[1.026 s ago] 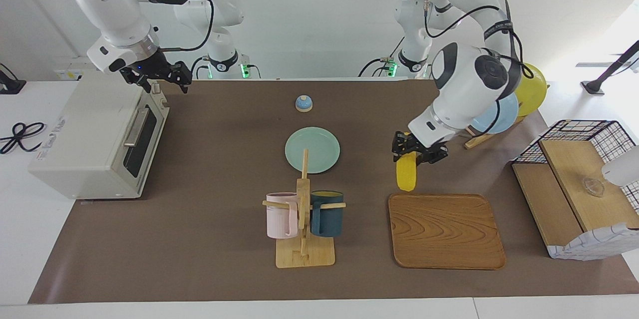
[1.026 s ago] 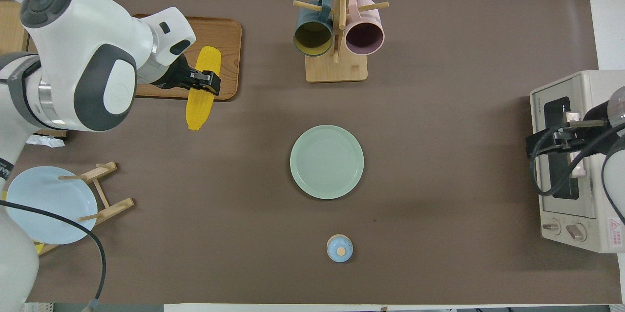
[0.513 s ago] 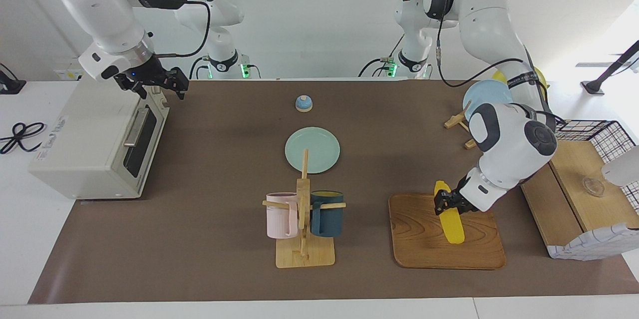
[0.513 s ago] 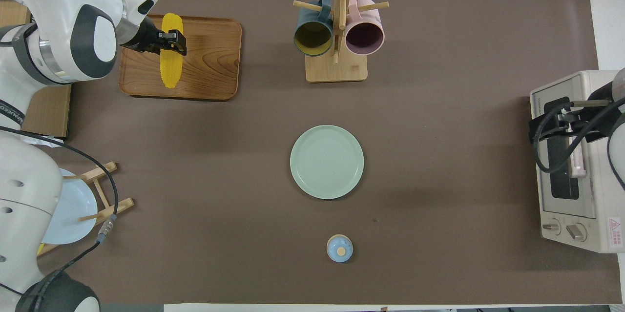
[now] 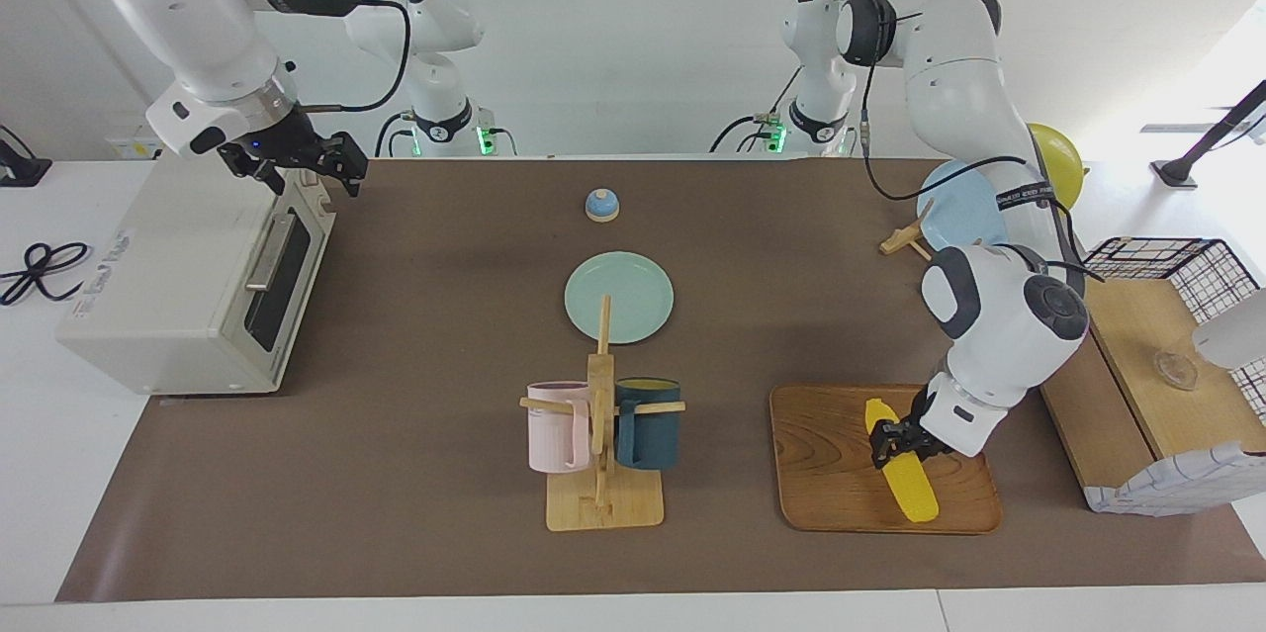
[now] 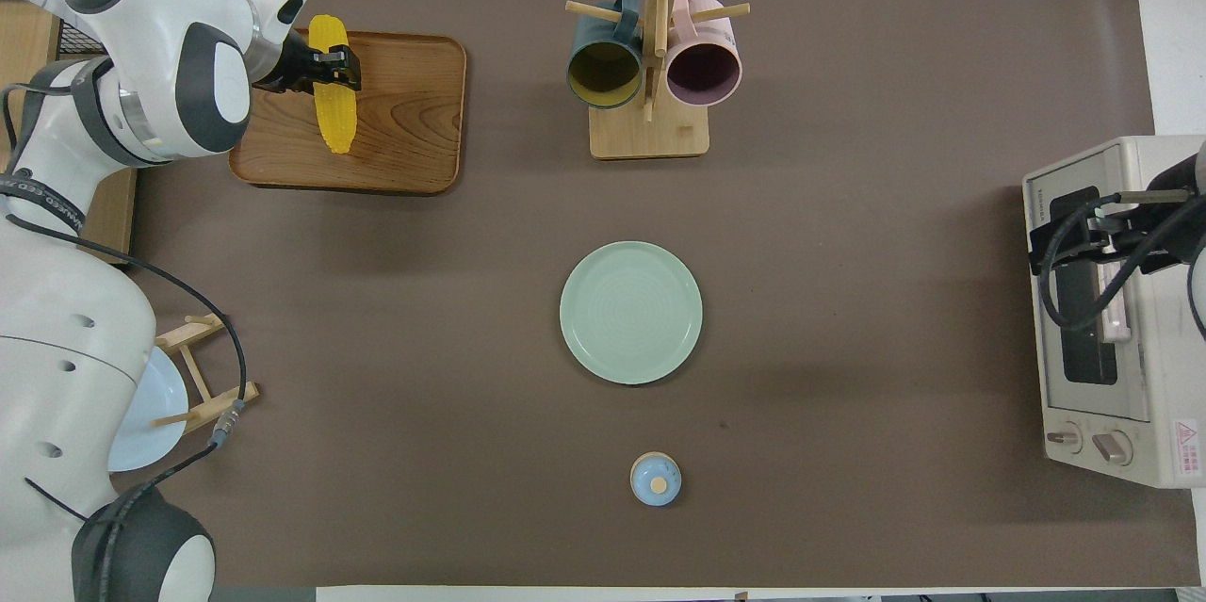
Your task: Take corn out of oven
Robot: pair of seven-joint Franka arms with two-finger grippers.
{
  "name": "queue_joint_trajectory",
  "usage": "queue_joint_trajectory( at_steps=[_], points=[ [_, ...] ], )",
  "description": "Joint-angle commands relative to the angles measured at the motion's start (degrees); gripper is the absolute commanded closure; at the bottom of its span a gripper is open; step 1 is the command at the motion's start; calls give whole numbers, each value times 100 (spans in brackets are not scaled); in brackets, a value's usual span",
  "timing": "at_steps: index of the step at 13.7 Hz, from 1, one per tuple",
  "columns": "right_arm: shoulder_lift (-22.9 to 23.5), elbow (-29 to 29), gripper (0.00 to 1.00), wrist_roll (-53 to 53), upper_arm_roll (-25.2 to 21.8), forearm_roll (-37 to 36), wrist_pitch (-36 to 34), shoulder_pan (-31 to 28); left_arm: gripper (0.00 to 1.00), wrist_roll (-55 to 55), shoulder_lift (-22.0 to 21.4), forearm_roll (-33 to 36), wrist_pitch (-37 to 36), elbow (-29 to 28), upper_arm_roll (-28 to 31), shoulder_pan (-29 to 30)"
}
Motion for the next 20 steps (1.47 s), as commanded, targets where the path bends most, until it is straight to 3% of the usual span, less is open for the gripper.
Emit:
queue_joint_trajectory(
  at_steps=[1, 3, 4, 9, 15, 20],
  points=[
    [35, 108, 0, -108, 17, 146, -103, -189, 100, -62, 99, 85, 103, 96, 71, -39],
    [18, 100, 0, -108, 8, 165, -112, -199, 99, -35, 91, 304, 94, 96, 71, -39],
    [18, 100, 0, -108, 34, 165, -94, -199, 1, -18, 82, 410, 112, 96, 71, -39],
    [-26, 82, 0, -108, 34, 165, -85, -225, 0, -53, -277, 446, -264, 9, 80, -13],
    [-35, 64, 0, -108, 43, 165, -94, -208, 0, -70, -1621, 446, -1003, -641, 273, 66],
    [-35, 64, 0, -108, 43, 165, -94, -207, 0, -79, -2535, 525, -2460, -642, 414, 92]
  ],
)
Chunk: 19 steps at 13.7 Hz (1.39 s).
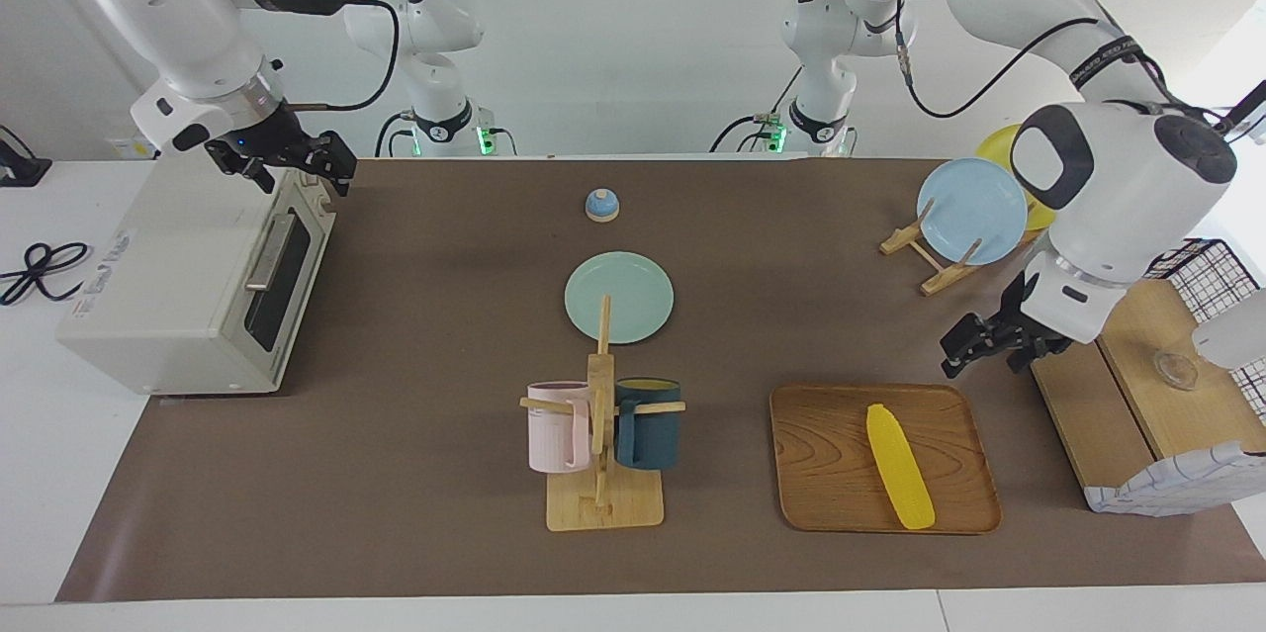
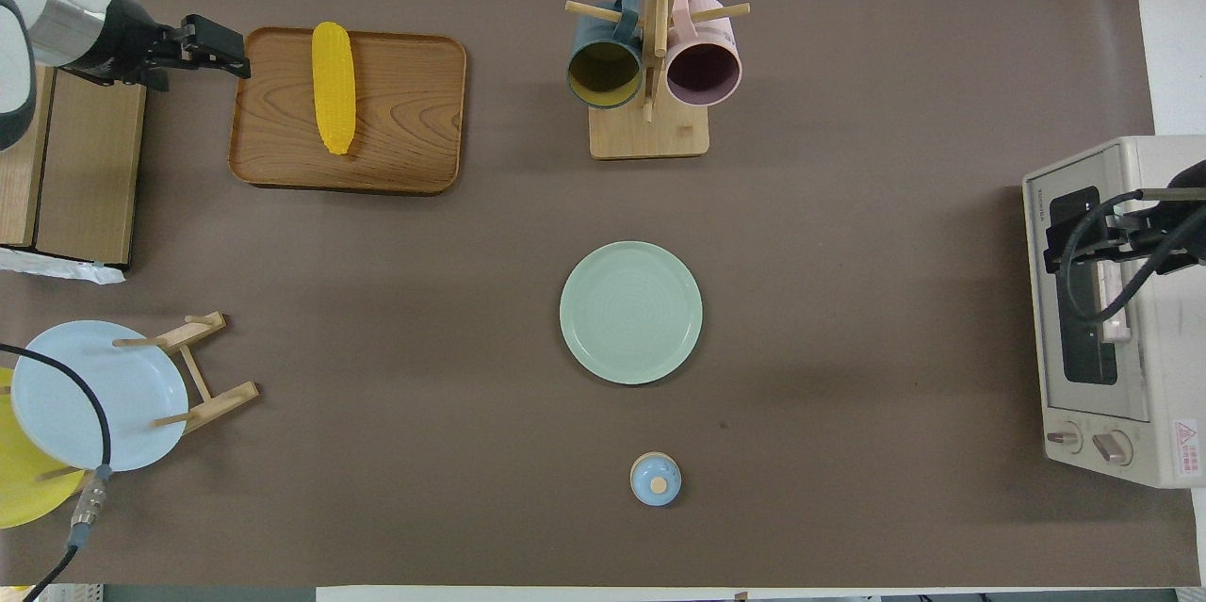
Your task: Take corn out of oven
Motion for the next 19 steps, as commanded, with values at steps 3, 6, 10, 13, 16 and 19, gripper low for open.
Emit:
queue_joint_trajectory(
  at_steps=[3, 6, 10, 13, 16, 19],
  points=[
    [-23, 48, 0, -99, 43, 162, -94, -88, 0, -63, -1313, 485, -1355, -676, -5, 72],
    [-23, 48, 0, -108, 43, 162, -94, -88, 0, -72, -2184, 511, -1524, -1502, -75, 343],
    [-23, 48, 0, -108, 42, 162, -94, -88, 0, -150, -2415, 793, -1902, -1671, -725, 889],
    [-23, 48, 0, -108, 43, 162, -94, -88, 0, -441, -2406, 793, -1167, -1898, -717, 723],
    [-23, 48, 0, -108, 43, 162, -94, -88, 0, -432, -2406, 933, -857, -2172, -717, 600],
    [-23, 48, 0, -108, 43, 162, -94, -88, 0, -406, -2362, 933, -865, -2094, -717, 599]
  ],
)
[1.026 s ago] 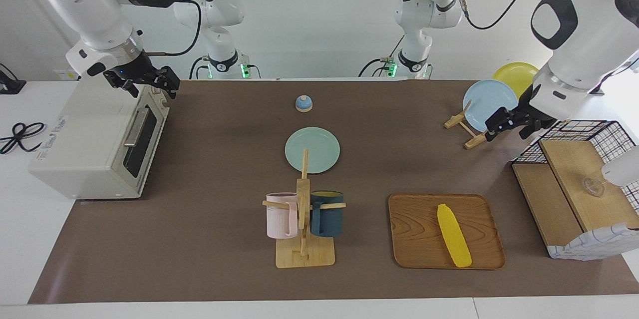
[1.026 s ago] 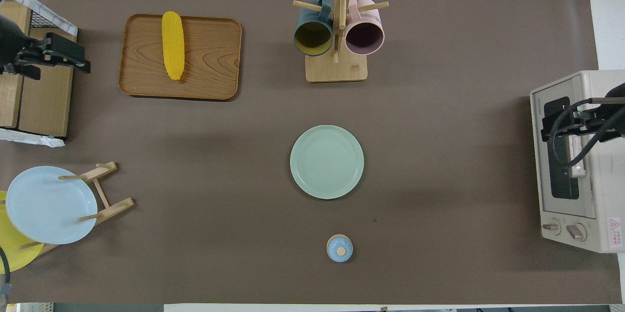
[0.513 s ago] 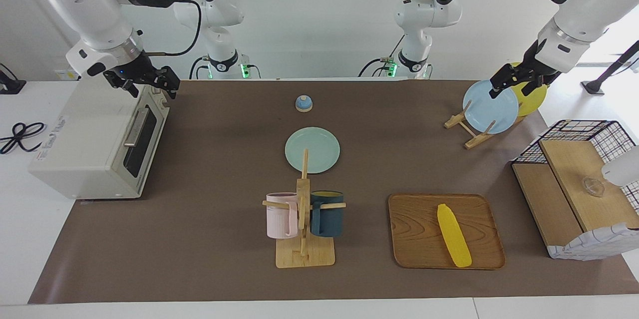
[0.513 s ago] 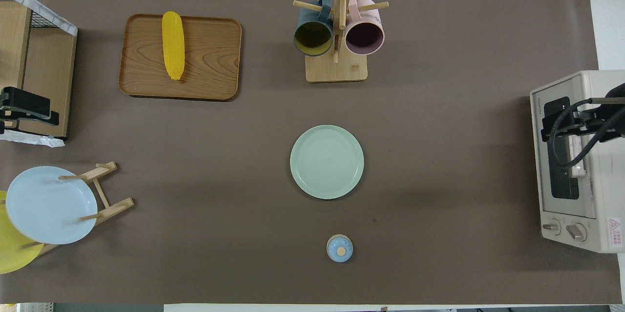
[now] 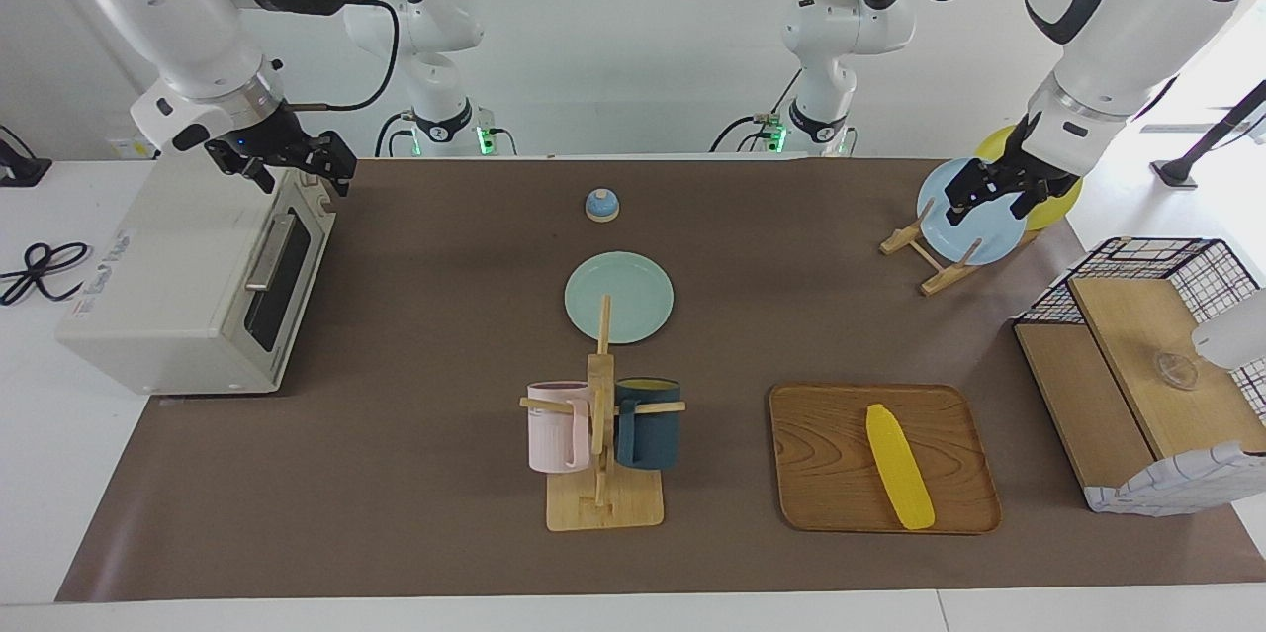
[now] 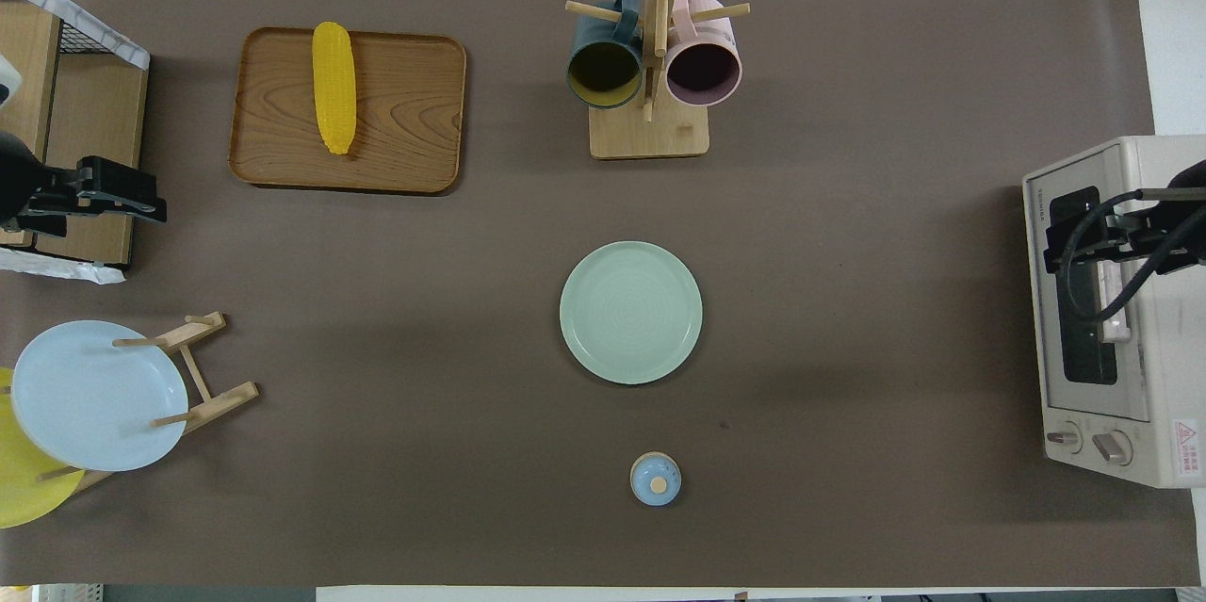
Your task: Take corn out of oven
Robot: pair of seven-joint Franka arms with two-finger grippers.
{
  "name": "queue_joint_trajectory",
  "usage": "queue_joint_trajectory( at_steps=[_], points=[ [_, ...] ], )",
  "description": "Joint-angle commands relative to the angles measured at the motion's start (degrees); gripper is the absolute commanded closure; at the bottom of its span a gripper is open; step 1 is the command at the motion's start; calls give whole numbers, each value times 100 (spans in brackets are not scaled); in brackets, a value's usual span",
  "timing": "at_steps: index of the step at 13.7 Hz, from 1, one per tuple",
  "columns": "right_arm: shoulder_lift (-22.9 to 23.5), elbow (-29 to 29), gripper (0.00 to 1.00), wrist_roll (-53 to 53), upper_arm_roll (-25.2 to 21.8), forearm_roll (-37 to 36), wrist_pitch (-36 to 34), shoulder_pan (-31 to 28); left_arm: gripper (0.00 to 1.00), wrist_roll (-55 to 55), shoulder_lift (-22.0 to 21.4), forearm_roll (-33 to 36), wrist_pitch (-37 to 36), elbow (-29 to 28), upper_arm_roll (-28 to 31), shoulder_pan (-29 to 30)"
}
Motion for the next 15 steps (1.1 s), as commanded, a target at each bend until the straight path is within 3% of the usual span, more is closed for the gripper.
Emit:
queue_joint_trajectory(
  at_steps=[1, 3, 15],
  points=[
    [-23, 48, 0, -108, 43, 162, -94, -88, 0, -48, -13, 161, 25, 126, 15, -59],
    [-23, 48, 0, -108, 43, 162, -94, -88, 0, -48, 49, 161, -300, 382, 15, -50],
    [-23, 48, 0, -108, 43, 162, -94, -88, 0, -118, -56, 152, -152, 225, -73, -67]
  ],
)
